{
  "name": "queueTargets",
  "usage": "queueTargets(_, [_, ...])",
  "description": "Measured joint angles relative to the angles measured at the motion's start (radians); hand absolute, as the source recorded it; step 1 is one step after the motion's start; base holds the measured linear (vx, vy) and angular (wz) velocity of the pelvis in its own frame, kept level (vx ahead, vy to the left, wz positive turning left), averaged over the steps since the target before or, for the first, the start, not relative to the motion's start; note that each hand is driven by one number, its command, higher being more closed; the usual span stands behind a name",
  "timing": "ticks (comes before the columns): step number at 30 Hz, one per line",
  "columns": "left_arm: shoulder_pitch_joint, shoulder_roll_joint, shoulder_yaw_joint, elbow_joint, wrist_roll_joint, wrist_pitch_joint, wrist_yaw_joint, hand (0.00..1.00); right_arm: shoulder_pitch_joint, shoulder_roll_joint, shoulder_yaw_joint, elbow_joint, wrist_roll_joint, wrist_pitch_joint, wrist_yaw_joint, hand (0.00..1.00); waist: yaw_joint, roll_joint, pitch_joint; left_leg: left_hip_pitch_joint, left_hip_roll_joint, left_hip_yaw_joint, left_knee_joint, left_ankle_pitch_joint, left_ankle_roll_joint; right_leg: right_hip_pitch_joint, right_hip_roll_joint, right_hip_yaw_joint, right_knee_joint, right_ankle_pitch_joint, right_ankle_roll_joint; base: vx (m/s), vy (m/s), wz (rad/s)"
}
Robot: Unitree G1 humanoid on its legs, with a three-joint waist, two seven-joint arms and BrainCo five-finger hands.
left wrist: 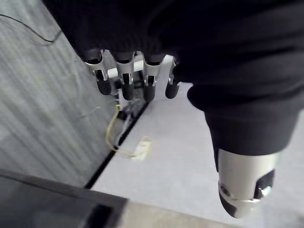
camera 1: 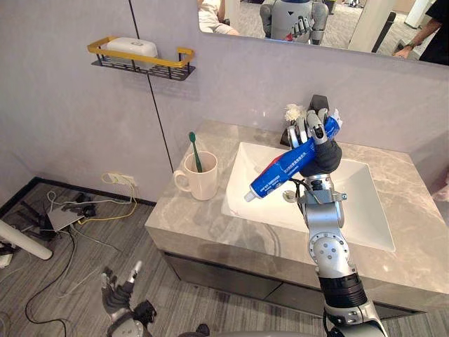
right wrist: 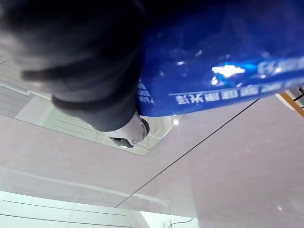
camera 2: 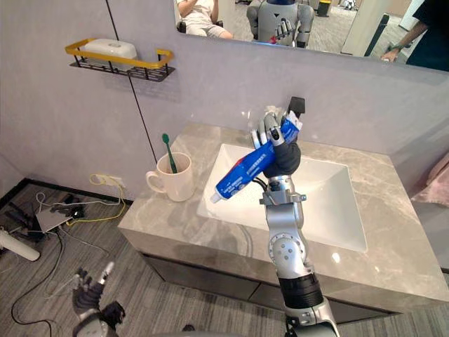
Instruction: Organize washtable
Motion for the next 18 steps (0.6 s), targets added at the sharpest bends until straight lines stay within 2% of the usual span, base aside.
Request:
queueTargets(5, [-0.010, 0.005, -0.031, 0.126, 0.036, 0.021, -0.064, 0.00, -0.003, -0.007, -0.001, 0.000, -0.031, 0.000, -0.006, 1.00, 0.004, 0.000, 0.001, 0.000, 0.000, -0.001, 0.000, 0.000, 0.000, 0.000, 0.000, 0.000, 0.000, 0.000, 0.000, -0.01, -0.003, 0.00])
queueTargets(9, [-0.026, 0.020, -0.068, 0.202, 0.057, 0.027, -0.086, 0.00, -0.029, -0.025, -0.002, 0.011, -0.048, 0.000, -0.021, 1.00, 0.018, 0.000, 0.002, -0.001, 0.004, -0.001, 0.005, 0.000, 0.000, 0.001, 0.001, 0.001, -0.003, 0.000, 0.000, 0.00, 0.000, 0.00])
queueTargets(13, [-0.067, 0.075, -0.119, 0.246, 0.112, 0.024, -0.117, 0.00, -0.166, -0.066, 0.003, 0.103, -0.077, 0.004, -0.027, 1.00, 0.027, -0.001, 0.007, -0.002, 0.011, -0.002, 0.006, 0.002, -0.003, 0.002, 0.007, 0.001, -0.005, 0.001, -0.001, -0.02, -0.014, 0.00])
queueTargets(18, [-0.106, 0.121, -0.151, 0.289, 0.119, 0.015, -0.135, 0.00, -0.283, -0.109, 0.004, 0.159, -0.100, 0.004, -0.045, 1.00, 0.044, -0.010, 0.023, -0.003, 0.020, -0.002, 0.006, 0.002, -0.004, 0.001, 0.014, 0.003, -0.008, 0.002, -0.002, -0.01, -0.013, -0.01])
